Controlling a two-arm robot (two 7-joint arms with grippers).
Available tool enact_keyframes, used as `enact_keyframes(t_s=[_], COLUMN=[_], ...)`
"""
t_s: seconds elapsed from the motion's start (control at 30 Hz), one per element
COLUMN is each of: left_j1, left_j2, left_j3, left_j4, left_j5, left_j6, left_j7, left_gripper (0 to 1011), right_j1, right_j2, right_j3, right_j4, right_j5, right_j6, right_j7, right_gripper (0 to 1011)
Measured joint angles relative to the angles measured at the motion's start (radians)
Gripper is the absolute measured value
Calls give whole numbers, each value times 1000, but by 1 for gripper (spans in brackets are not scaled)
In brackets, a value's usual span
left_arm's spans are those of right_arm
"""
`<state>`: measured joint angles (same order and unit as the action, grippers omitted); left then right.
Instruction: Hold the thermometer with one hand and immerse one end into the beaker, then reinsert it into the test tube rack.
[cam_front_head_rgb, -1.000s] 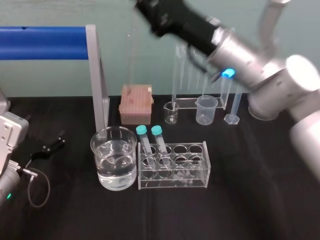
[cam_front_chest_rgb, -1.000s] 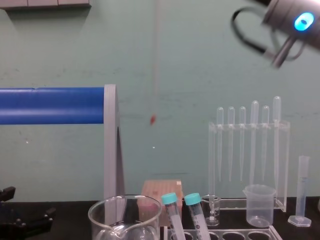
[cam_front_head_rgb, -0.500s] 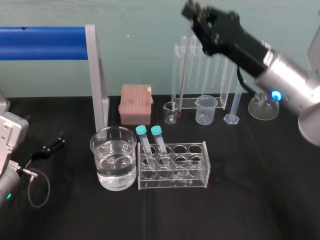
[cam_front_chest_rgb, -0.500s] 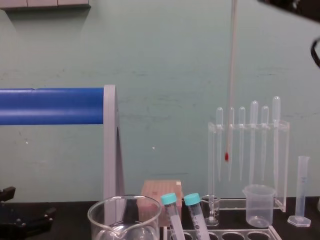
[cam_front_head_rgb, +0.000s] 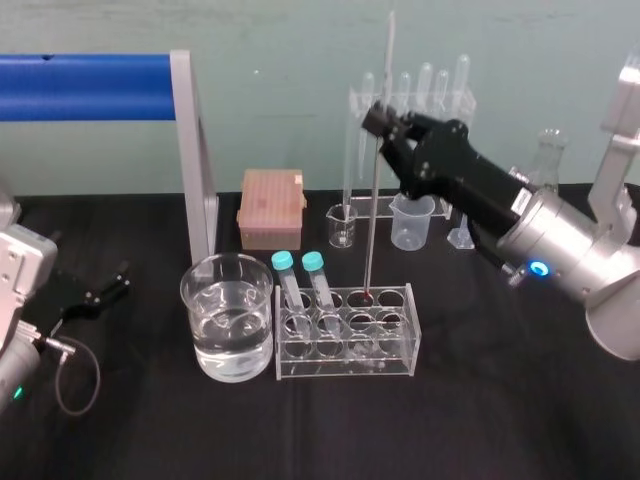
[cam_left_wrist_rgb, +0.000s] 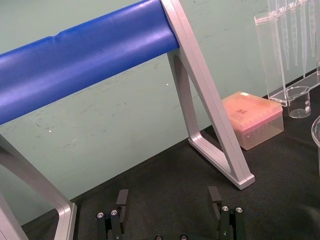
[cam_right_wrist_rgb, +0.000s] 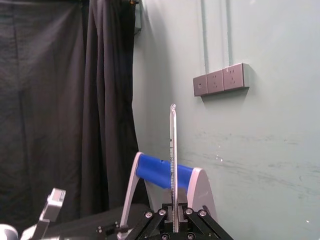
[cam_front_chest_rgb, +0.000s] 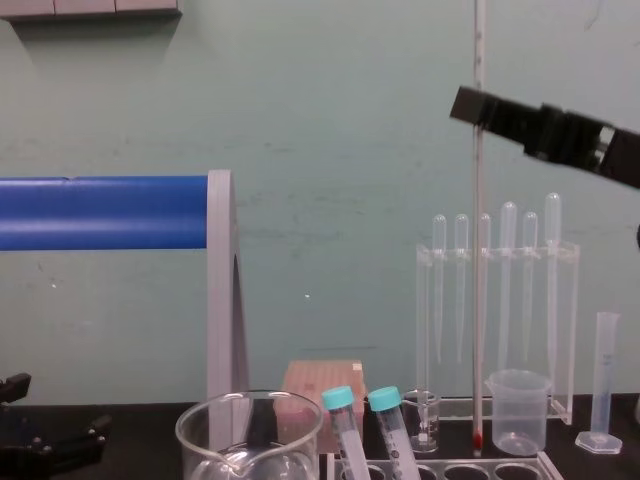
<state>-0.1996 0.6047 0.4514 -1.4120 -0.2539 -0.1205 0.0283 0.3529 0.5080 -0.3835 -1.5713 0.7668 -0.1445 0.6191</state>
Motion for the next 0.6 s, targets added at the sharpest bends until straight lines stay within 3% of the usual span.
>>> enact_keyframes(t_s=[0.23, 0.6], left_j1=[0, 0], left_j2=[0, 0], left_j3=[0, 0], left_j4=[0, 0], left_j5=[0, 0], left_j6=[0, 0], left_j7=[0, 0], left_gripper=[1008, 1008], right_j1=[-7, -7], right_j2=[-11, -30], right_j3=[-13, -25], right_j4=[29, 59], right_j5=[-50, -73], right_j6=[-37, -14], right_j7=[20, 25], right_gripper=[53, 53])
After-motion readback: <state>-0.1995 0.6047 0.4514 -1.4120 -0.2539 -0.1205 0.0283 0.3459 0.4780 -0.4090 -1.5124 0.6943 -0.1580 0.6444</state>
